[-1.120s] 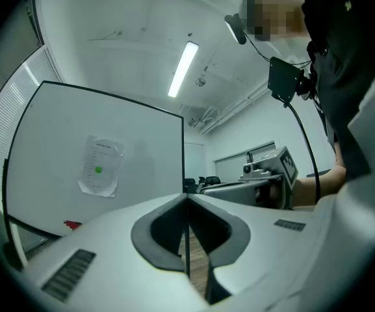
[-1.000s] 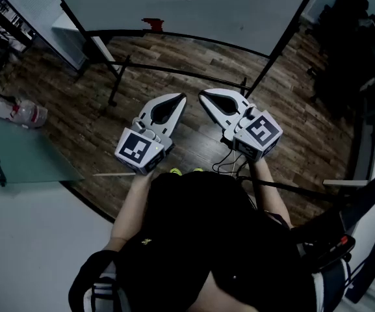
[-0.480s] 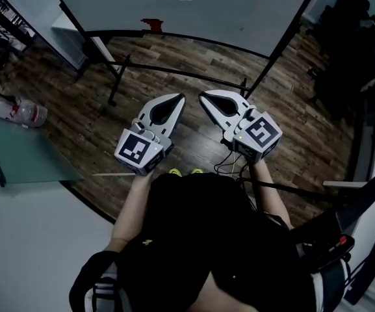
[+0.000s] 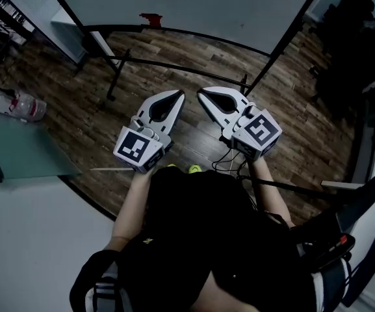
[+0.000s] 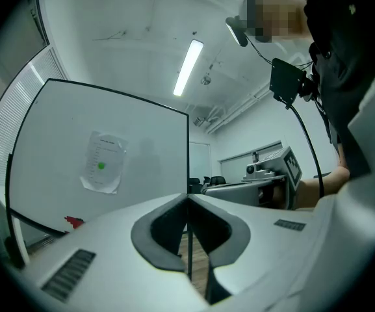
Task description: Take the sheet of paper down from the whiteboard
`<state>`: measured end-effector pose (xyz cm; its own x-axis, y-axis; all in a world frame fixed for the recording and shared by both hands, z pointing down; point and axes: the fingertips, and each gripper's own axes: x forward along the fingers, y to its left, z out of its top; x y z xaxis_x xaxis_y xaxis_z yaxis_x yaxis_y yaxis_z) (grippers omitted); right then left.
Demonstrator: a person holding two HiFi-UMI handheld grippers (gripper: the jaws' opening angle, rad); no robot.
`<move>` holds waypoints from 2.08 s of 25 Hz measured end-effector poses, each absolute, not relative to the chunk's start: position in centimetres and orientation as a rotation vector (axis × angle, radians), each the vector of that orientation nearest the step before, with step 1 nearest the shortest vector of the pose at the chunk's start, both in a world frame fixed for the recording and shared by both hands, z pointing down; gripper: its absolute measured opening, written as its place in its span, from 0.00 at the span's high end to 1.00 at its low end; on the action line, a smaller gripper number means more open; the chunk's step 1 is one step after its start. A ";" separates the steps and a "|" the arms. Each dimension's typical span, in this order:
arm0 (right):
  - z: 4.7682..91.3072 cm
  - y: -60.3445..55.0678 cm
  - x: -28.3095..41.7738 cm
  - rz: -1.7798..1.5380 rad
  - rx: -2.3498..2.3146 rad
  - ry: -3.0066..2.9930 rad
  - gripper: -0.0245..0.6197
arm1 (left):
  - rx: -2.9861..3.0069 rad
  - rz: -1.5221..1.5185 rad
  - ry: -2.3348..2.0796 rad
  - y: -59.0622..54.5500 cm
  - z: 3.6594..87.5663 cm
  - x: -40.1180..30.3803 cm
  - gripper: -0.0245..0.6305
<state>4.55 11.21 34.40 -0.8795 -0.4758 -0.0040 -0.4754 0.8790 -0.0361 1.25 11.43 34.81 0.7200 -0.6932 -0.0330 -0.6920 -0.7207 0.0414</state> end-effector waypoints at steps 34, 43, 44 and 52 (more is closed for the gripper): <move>33.5 4.1 3.4 -0.082 -0.864 2.998 0.93 | 2.958 -0.097 -1.130 4.5 33.3 1.1 0.93; 33.3 0.4 1.9 -0.072 -0.865 3.003 0.93 | 2.961 -0.109 -1.117 0.4 32.9 -0.3 0.93; 33.1 0.0 1.7 -0.082 -0.866 2.997 0.93 | 2.961 -0.109 -1.116 0.0 32.9 -0.5 0.93; 32.7 -3.8 0.2 -0.110 -0.882 2.980 0.93 | 2.965 -0.087 -1.096 -3.9 32.8 -1.9 0.93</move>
